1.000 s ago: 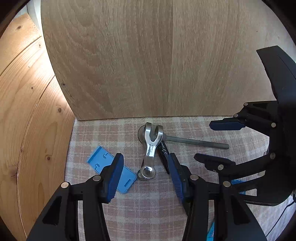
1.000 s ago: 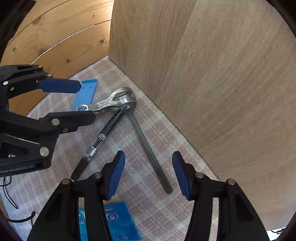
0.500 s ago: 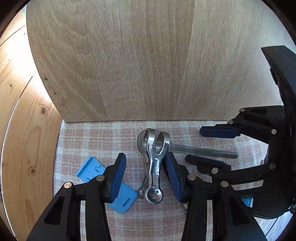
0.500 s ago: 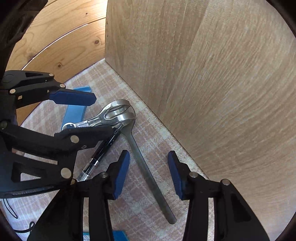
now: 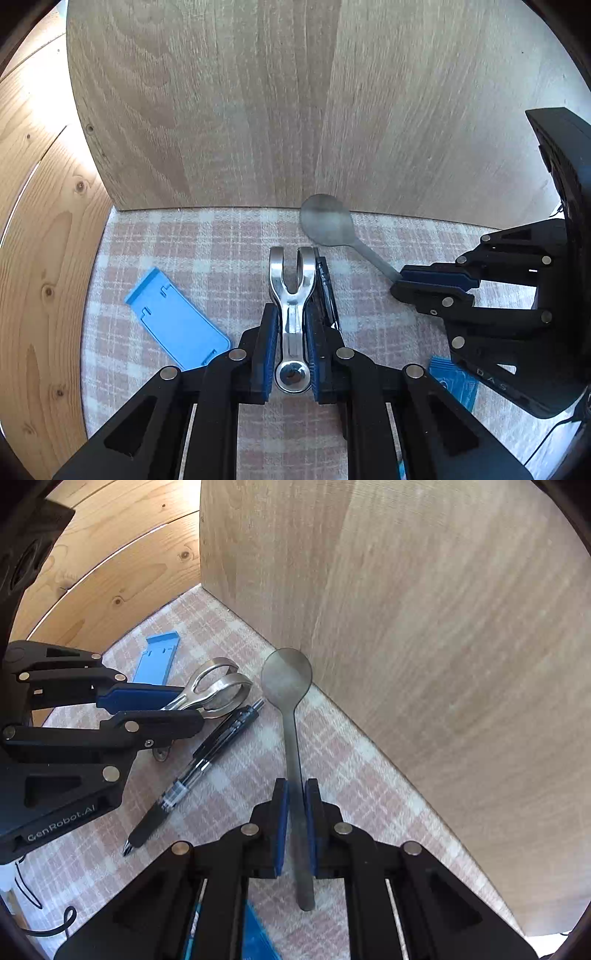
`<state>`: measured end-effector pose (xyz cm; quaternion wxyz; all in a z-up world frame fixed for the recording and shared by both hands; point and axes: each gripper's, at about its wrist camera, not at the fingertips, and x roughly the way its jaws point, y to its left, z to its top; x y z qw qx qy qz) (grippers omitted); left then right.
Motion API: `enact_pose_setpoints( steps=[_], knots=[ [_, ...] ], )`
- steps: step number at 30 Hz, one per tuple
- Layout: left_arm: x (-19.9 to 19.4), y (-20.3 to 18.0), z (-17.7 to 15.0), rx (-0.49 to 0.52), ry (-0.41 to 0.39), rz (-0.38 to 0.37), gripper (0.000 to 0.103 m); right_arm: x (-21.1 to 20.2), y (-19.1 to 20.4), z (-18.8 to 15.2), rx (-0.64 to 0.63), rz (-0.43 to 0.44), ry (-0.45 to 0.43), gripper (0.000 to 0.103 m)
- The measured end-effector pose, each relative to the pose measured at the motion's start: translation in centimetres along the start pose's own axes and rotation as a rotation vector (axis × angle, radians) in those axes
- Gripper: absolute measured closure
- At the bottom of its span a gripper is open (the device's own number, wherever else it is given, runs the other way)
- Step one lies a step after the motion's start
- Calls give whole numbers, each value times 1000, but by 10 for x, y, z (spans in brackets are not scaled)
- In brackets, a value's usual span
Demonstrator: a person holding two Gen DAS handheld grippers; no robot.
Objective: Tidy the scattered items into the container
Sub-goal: 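Grasp the metal spoon with the right gripper while the left holds the wrench, then carry the wrench and spoon to the black tray and open both grippers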
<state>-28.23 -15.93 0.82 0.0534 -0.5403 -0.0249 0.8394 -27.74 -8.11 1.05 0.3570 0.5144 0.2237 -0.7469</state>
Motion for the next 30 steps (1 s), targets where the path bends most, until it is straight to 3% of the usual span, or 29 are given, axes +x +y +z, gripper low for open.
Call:
enact_pose_setpoints(
  steps=[13,18,23,30],
  knots=[
    [-56,-41,-58,-49,-63,-21,89,-57,-23,-92,181,56,-30,95],
    [-76,-54,-51,-42,-85,-36,89,-94,-21,-116,235,35,-74,95],
    [-106,-92,-55,-2,-111,-52,89,-140,-30,-145,297,6,-136,95],
    [-131,-180,-51,122,-130,-106,89,-203,-61,-202,412,-66,-208,95]
  ],
)
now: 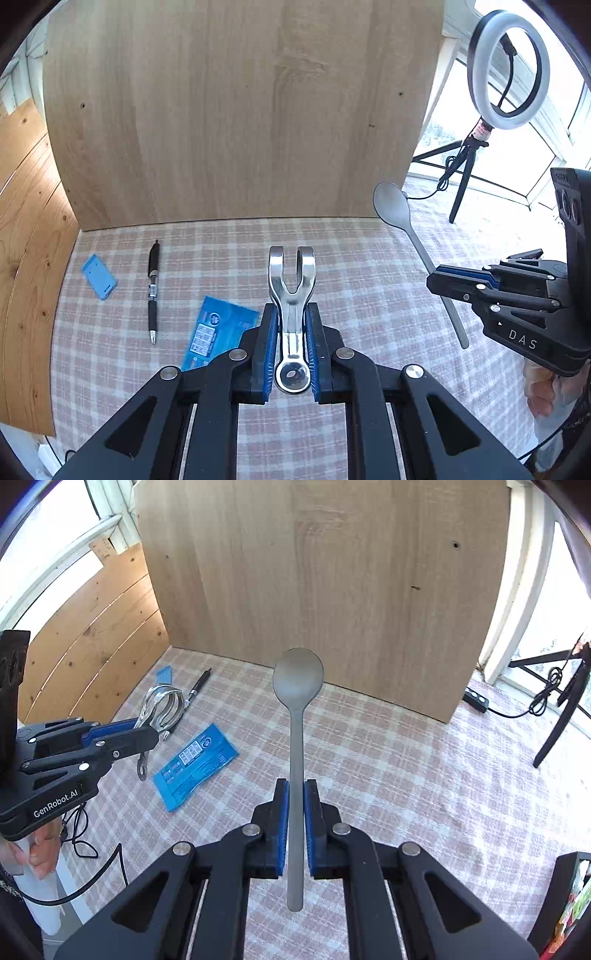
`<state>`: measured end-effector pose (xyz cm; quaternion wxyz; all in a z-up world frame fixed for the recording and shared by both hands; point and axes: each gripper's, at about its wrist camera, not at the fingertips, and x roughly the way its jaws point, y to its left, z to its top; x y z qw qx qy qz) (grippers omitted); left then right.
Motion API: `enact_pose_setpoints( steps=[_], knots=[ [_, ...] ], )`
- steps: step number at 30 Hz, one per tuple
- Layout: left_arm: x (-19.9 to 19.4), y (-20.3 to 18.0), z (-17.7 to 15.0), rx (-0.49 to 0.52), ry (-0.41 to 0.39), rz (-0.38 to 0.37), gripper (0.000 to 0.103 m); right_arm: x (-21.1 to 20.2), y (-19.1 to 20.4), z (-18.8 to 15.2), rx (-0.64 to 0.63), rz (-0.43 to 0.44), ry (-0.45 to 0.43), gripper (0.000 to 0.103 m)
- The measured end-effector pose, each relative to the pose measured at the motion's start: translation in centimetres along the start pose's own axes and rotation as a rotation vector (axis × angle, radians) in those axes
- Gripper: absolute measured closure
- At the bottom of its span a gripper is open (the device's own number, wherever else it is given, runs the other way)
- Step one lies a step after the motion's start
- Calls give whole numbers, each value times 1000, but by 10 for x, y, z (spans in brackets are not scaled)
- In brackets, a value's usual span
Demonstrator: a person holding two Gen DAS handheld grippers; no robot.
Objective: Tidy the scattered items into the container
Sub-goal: 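Carry the wrench and spoon to the black tray and open both grippers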
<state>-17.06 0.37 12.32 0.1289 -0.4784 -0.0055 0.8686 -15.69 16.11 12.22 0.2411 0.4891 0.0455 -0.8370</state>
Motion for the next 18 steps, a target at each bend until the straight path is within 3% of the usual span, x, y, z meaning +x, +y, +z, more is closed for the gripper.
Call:
enact_pose_setpoints(
  steps=[6,18],
  knots=[
    [-6,-104,11,108,-11,-99,89,-64,-73,-35,117,-91,-46,95],
    [16,-329,20,339,29,-331,89,-173,-251,-145,382,-318,-72,95]
  ],
)
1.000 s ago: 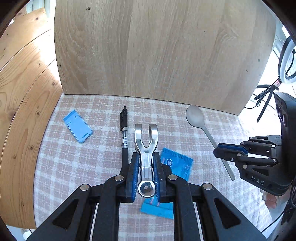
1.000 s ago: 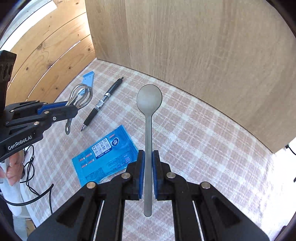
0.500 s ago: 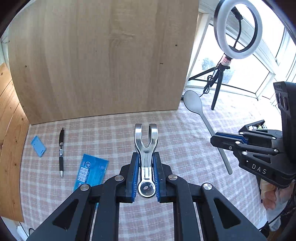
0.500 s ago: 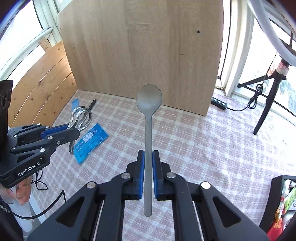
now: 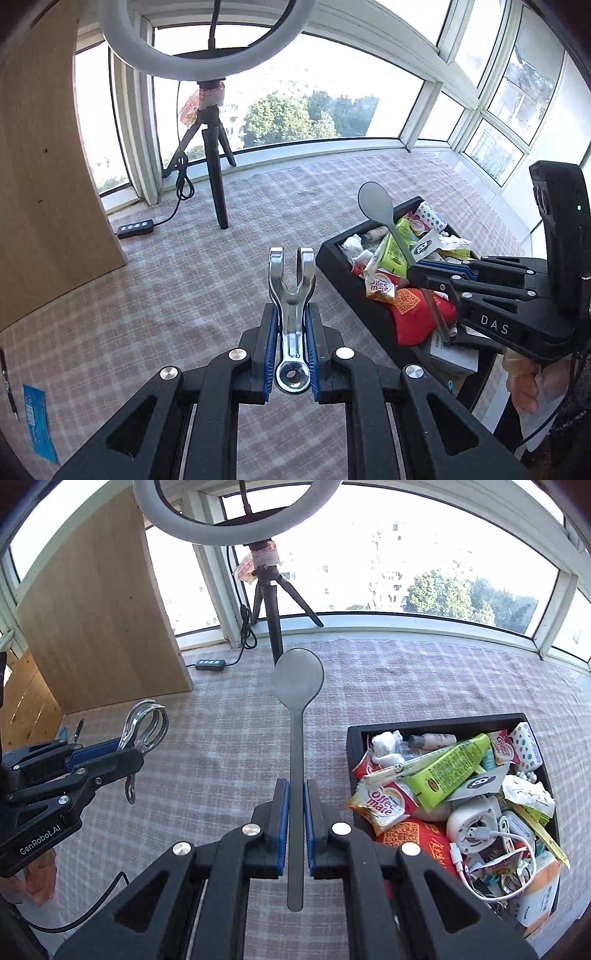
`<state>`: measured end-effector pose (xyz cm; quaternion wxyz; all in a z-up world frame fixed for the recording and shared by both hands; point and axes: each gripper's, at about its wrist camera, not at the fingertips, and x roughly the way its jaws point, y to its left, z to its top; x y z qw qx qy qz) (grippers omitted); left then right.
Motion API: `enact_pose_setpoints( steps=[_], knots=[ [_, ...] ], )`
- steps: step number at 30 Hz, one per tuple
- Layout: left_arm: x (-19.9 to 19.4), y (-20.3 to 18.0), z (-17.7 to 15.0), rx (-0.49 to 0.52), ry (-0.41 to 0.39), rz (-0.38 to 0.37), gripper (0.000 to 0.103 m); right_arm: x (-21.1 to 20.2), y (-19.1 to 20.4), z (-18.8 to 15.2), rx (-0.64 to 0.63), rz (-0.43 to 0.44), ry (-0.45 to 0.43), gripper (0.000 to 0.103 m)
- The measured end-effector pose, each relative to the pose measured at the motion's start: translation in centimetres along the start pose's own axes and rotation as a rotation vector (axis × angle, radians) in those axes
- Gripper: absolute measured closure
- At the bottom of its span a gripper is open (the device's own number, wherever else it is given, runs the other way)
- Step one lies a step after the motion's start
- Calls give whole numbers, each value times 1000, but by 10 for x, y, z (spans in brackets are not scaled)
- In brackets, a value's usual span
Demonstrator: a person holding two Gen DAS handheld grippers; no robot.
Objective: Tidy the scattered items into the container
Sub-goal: 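Carry the wrench and spoon to the black tray and open both grippers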
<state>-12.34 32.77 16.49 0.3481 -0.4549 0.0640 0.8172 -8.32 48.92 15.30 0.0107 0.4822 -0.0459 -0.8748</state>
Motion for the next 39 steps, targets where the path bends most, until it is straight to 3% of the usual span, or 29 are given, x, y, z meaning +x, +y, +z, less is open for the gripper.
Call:
enact_pose_setpoints(
  steps=[8,17,18,19,20,22,32,39],
  knots=[
    [53,-92,34,98,36,-96,89,-30,-118,-27,156,-106,7,95],
    [89,-149,63,167,42,-117,88,-51,-178,-48,240,-174,-2,95],
    [94,-152,65,172,56,-111,78,-54,-181,-49,244,-179,-18,95],
    [96,-154,66,176,67,-109,59,-56,-185,-49,254,-190,-32,91],
    [97,-155,66,177,62,-104,54,-58,-189,-49,268,-190,-27,76],
    [94,-155,65,181,48,-93,53,-63,-195,-49,303,-178,-45,59],
    [73,-122,59,156,32,-53,55,-67,-173,-38,271,-176,-74,59],
    [33,-64,49,77,-5,17,55,-68,-124,-21,206,-105,-93,59]
  ],
)
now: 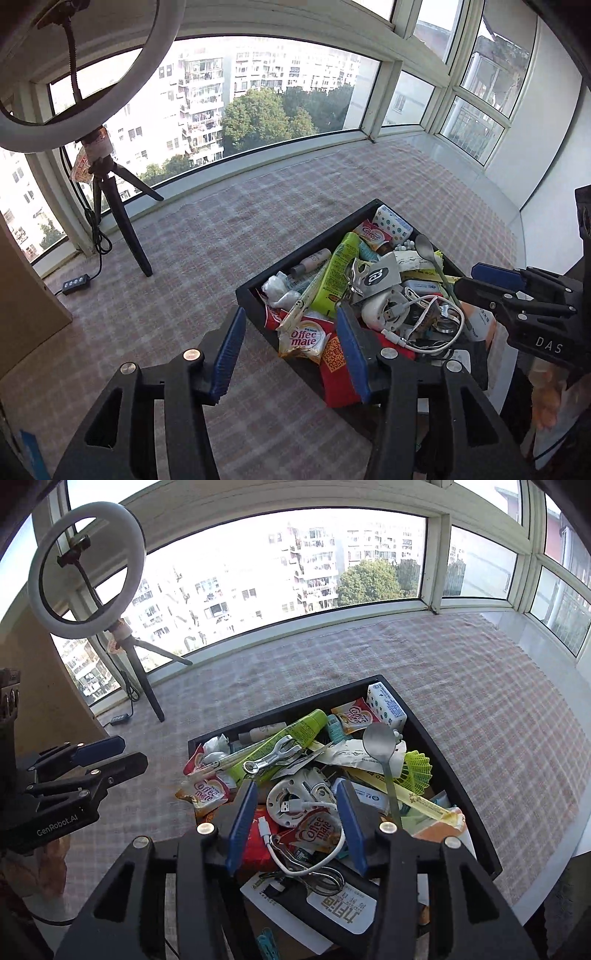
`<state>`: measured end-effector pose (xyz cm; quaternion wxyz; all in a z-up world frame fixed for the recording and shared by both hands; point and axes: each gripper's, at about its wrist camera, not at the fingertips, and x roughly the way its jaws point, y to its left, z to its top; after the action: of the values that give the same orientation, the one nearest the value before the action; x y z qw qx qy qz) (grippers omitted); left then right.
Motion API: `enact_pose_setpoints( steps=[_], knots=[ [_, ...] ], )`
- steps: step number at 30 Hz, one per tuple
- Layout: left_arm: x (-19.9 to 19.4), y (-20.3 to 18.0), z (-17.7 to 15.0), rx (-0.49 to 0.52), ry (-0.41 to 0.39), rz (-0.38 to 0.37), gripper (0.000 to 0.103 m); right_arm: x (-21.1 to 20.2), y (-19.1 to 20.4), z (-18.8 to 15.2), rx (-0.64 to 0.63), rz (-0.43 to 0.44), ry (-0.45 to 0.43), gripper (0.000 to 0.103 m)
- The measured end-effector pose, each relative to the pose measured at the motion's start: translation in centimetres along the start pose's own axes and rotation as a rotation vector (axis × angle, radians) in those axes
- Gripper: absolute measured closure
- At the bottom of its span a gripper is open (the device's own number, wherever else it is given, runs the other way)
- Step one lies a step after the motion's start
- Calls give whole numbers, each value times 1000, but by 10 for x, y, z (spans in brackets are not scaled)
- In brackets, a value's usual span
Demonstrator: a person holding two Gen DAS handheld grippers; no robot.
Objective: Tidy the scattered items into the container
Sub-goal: 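Carry the wrench and spoon to the black tray and open both grippers, then move the left gripper to the black pen while the right approaches the blue wipes packet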
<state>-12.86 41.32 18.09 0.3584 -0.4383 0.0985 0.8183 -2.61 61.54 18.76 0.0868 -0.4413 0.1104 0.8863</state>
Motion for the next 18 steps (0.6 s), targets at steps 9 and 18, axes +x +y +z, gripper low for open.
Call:
enact_pose_setpoints(
  steps=[9,18],
  knots=[
    [-63,117,-50,-141,-24,164,55,20,118,0,-152,121,35,59],
    [-132,253,-128,-292,-17,312,55,40,271,-27,-295,244,102,59]
  ],
)
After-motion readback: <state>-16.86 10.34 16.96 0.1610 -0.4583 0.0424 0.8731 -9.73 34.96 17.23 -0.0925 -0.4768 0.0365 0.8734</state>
